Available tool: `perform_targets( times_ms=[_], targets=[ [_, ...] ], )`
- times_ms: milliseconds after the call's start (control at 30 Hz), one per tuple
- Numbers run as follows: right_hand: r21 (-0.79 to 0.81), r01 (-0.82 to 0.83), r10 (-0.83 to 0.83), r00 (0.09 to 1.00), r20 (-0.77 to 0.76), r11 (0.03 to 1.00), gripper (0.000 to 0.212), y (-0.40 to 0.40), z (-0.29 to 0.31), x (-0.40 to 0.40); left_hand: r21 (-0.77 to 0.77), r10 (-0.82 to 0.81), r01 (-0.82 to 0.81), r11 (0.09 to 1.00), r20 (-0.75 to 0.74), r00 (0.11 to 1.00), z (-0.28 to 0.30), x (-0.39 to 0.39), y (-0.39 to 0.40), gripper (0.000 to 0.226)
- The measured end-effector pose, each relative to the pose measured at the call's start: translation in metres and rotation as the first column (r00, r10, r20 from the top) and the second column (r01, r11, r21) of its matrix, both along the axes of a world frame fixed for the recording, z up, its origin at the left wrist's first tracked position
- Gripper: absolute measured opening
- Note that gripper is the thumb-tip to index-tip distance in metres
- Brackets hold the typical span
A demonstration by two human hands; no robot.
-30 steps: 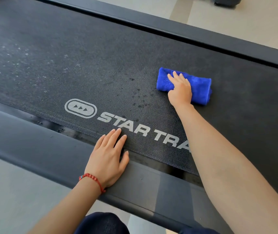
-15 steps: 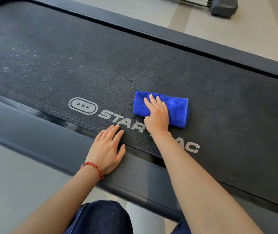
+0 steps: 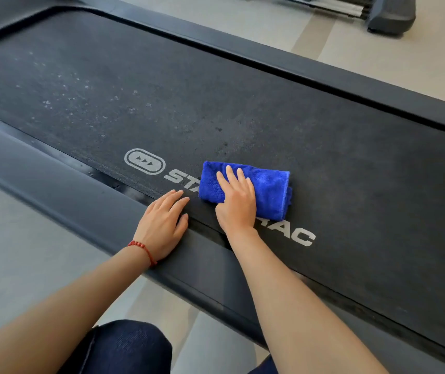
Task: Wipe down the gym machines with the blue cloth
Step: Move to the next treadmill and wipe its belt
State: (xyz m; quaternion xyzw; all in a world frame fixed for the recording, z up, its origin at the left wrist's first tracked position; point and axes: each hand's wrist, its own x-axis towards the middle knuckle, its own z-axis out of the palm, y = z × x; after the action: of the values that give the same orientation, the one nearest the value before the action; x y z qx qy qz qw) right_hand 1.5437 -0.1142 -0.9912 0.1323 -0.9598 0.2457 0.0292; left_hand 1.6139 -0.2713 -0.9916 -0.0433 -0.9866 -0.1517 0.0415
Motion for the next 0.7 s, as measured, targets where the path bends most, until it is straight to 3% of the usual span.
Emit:
perform_targets(
  times_ms=[333, 500, 700],
  targets=[
    [-0.045, 0.114, -0.114, 0.993, -0.005, 0.993, 0.073, -0.018, -0.003, 0.007, -0.112, -0.018, 0.016, 0.994, -0.012, 1.000, 0.007, -0.010, -0.083, 0.052],
    [-0.053, 0.148, -0.148, 0.989, 0.009, 0.988, 0.076, -0.048, -0.002, 0.019, -0.098, -0.079, 0.079, 0.992, 0.000, 0.997, 0.001, -0.020, -0.107, 0.051],
    [-0.065, 0.076, -0.074, 0.997, 0.035, 0.995, 0.079, -0.094, -0.001, 0.038, -0.016, -0.071, 0.072, 0.997, 0.051, 0.996, -0.004, -0.026, -0.118, 0.054]
  ],
)
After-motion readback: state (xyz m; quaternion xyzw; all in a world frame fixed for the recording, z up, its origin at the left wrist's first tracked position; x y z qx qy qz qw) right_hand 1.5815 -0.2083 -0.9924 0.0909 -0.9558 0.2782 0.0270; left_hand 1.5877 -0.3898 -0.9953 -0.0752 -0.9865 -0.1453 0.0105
